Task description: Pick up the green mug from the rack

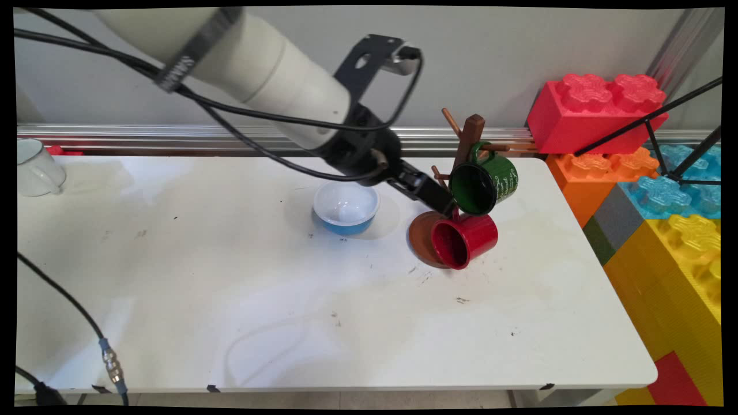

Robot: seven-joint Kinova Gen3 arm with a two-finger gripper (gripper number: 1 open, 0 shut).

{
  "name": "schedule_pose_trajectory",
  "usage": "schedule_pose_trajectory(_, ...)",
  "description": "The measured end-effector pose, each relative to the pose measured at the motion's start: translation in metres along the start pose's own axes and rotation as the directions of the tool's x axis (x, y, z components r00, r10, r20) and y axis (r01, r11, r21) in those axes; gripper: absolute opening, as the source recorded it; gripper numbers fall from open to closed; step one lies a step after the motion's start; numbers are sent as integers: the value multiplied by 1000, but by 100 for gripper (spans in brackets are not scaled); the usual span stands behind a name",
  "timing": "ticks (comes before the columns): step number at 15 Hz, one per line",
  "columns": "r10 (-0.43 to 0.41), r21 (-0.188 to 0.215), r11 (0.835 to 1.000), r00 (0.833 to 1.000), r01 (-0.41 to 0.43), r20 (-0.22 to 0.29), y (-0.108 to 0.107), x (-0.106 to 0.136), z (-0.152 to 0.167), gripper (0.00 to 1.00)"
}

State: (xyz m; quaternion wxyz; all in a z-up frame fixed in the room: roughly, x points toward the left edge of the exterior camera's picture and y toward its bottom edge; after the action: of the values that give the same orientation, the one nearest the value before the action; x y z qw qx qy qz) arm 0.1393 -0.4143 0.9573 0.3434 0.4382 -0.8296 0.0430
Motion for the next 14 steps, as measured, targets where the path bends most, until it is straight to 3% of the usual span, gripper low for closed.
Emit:
schedule_pose_trajectory(8, -70, 25, 997, 997, 71, -39, 25, 20, 30, 100)
schedule_pose_trajectory(14, -118, 15, 993, 990, 120, -83, 33, 24, 53, 100)
